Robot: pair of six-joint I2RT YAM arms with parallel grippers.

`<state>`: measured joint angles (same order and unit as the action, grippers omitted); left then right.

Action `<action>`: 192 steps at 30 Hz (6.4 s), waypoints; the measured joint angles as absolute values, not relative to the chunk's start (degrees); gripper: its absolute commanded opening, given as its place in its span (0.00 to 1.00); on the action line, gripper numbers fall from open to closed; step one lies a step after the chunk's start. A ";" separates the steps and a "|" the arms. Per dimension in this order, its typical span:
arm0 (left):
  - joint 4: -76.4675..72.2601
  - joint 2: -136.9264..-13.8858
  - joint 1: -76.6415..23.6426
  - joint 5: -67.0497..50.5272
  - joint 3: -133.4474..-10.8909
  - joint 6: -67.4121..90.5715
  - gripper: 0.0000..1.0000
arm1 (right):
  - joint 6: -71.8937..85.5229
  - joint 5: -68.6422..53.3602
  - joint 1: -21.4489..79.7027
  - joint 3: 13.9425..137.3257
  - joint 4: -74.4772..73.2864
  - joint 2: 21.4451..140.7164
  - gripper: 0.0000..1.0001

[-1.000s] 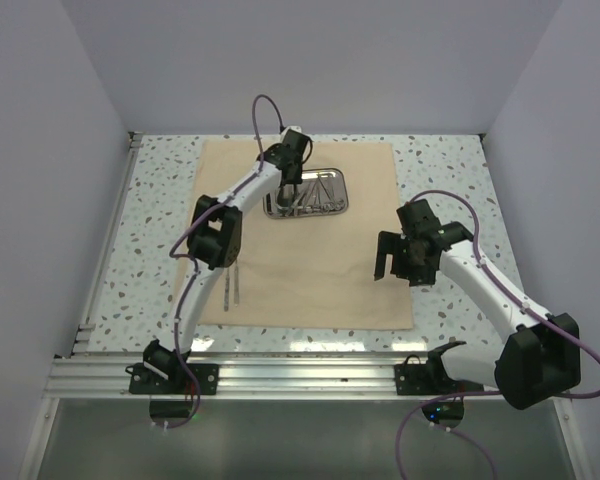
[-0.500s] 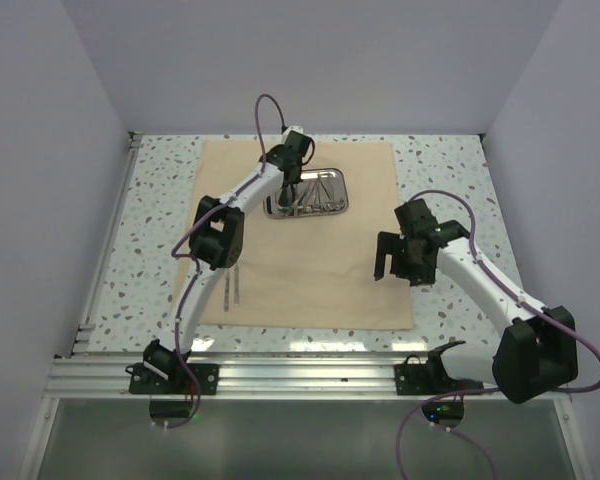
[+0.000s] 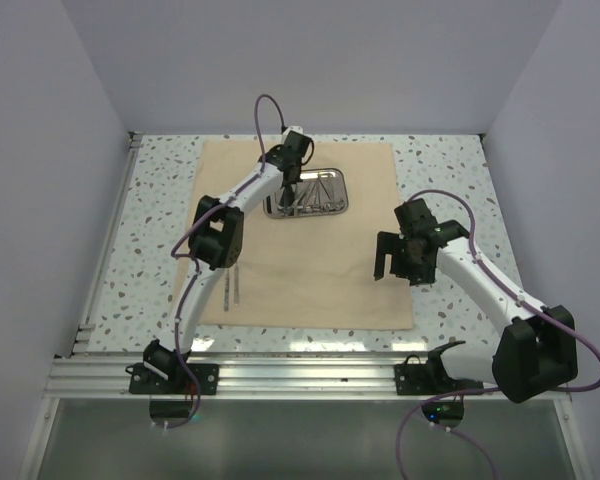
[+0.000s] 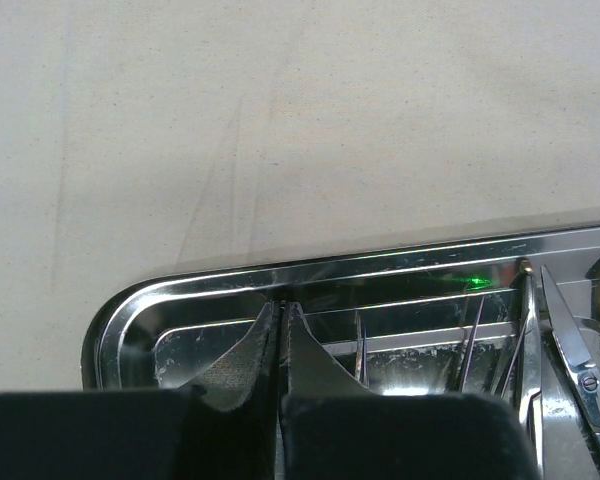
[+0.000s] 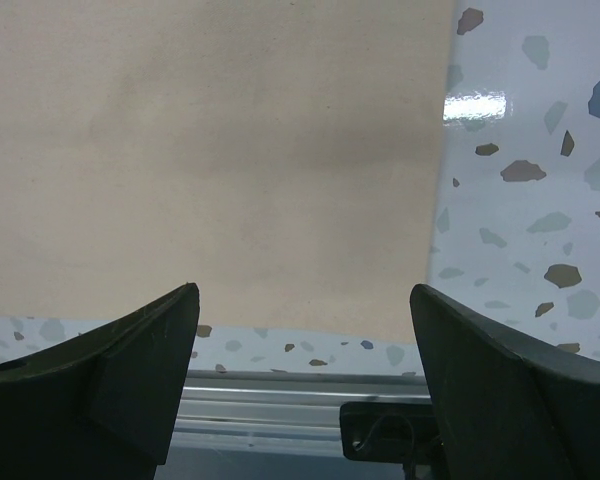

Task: Open and lay out the surgical kit
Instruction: Pick up the medical item from the container, then place the medical item in the surgical kit, then pick up the medical item from the container, then place the medical item in the surgical kit.

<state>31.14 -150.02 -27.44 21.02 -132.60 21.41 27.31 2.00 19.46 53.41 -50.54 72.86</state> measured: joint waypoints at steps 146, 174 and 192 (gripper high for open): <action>20.84 -127.98 -30.44 10.87 -96.44 13.61 0.43 | 34.98 -0.95 19.46 44.53 -51.68 59.13 0.90; 32.08 -134.17 -31.83 26.35 -112.84 9.17 0.00 | 33.58 -1.02 19.46 45.76 -50.41 60.77 0.90; 36.38 -96.49 -35.22 25.98 -72.60 22.98 0.00 | 32.60 -4.29 19.46 46.06 -46.35 60.77 0.90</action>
